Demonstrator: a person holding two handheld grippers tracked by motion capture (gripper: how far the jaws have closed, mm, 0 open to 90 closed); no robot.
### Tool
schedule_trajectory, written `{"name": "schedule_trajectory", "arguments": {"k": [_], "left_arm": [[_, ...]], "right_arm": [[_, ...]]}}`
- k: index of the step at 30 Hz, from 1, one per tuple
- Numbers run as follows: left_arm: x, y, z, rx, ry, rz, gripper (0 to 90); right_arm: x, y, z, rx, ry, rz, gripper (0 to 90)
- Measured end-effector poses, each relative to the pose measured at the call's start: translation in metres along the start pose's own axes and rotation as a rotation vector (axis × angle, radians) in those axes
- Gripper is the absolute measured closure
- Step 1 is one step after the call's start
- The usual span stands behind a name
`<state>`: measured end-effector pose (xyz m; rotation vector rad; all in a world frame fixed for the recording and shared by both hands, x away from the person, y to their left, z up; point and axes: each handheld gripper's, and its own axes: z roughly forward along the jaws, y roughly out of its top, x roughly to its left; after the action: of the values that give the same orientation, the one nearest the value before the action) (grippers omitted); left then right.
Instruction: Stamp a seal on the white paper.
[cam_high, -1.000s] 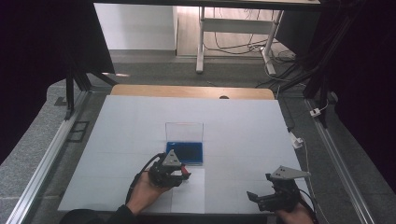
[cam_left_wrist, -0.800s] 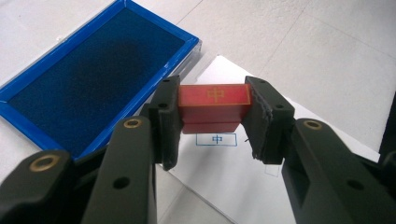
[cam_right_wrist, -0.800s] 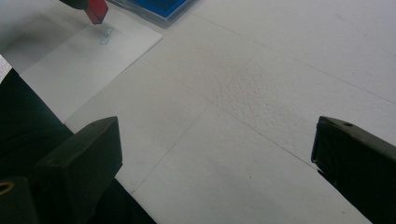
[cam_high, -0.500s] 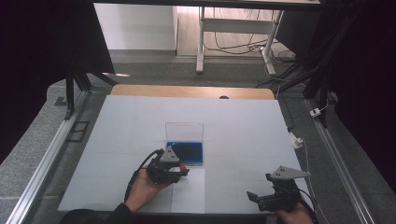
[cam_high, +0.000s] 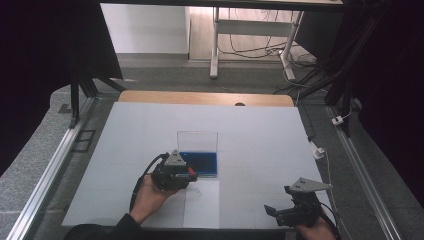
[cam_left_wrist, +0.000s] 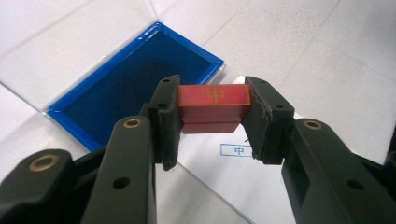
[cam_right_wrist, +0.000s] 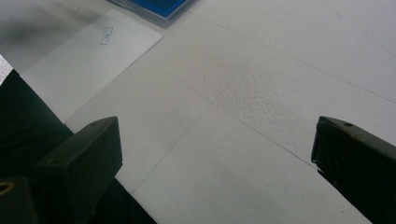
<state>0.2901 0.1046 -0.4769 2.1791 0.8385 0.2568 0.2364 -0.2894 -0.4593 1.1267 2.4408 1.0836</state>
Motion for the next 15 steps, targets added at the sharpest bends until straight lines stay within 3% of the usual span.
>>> {"name": "schedule_trajectory", "arguments": {"k": [15], "left_arm": [[0.013, 0.008, -0.005, -0.009, 0.026, -0.014, 58.2]], "right_arm": [[0.0, 0.0, 0.0, 0.003, -0.001, 0.0, 1.7]]}}
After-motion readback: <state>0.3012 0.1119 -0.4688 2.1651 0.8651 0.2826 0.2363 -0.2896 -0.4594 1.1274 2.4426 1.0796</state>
